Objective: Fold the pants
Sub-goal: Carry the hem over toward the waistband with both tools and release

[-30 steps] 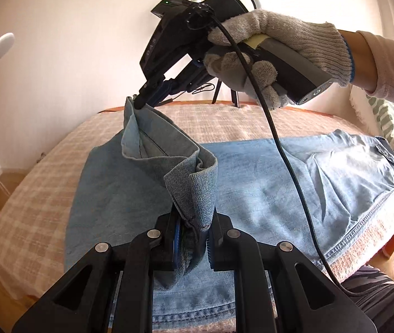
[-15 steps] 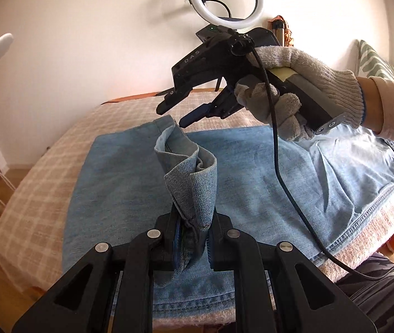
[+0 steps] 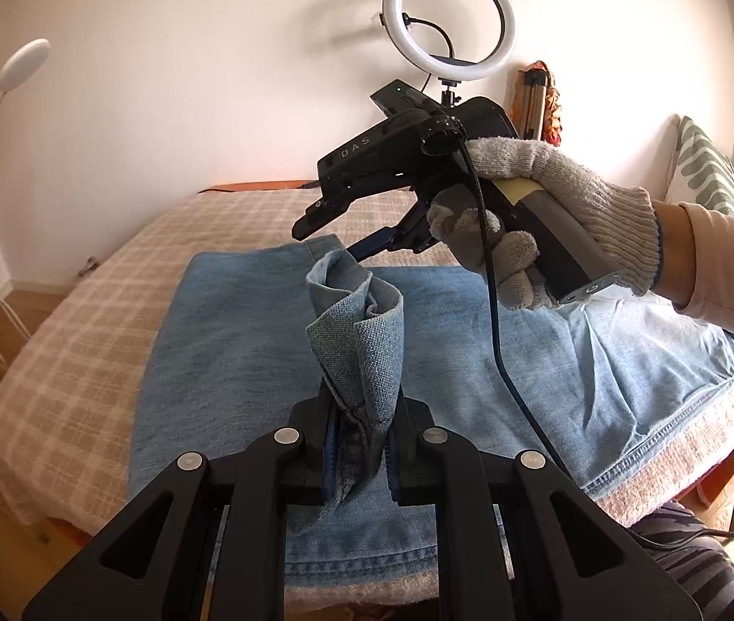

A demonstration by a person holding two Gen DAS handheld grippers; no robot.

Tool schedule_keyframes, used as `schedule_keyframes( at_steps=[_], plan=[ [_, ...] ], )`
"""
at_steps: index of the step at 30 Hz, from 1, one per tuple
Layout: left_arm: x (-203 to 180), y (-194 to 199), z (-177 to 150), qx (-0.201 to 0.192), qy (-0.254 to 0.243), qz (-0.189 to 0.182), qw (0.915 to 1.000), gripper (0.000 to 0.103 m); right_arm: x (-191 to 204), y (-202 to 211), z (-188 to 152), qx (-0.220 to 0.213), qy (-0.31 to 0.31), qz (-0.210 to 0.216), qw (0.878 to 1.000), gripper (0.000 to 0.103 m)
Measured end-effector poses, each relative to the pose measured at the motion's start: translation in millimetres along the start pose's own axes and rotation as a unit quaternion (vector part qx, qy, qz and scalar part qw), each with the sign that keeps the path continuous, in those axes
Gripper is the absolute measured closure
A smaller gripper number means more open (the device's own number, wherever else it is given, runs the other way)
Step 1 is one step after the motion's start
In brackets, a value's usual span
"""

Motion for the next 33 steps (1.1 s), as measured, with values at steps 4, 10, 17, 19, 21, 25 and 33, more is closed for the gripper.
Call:
schedule_keyframes(
  at_steps=[4,10,17,19,21,25,33],
  plan=[
    [-4.0,4.6,0.3,-0.002,-0.018,0.005,0.9998,0.09,10.9,2.5,-0.9,-0.004,0.029,-0.018,0.999,0.085],
    [-28.0,8.2,11.4,-0.005,-0.045,-0.015,0.9989,0.09,18.9,43.7,5.7,-0.036,0.055,-0.048,0.997,0.092],
    [-89.5,14.5,39.8,-0.02,-0.066,-0.078,0.9945,0.09,8.8,119.8,8.5,-0.059,0.087,-0.106,0.989,0.092],
    [-110.6,14.8,46.8,-0.022,-0.069,-0.102,0.9922,0.09,-2.2,143.0,4.8,-0.065,0.089,-0.127,0.986,0.092],
    [-132.1,13.1,53.1,-0.02,-0.074,-0.127,0.989,0.09,-14.9,166.6,0.6,-0.072,0.089,-0.148,0.982,0.092],
    [-177.9,12.1,60.8,-0.015,-0.094,-0.172,0.9805,0.09,-46.2,213.2,-12.1,-0.087,0.072,-0.182,0.977,0.093],
    [-263.4,17.2,76.8,-0.005,-0.114,-0.247,0.9623,0.09,-103.1,305.1,-41.0,-0.124,0.035,-0.231,0.964,0.093]
  ],
)
Point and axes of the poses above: each gripper's, at about its wrist camera, not at the fingertips, and y roughly against the way its jaws point, x to its left, z to its top, the point moved 10 cm from there along -y, roughly the way its jaws point, and after that the axes turned 3 degrees about -x, right-handed, at the moved point
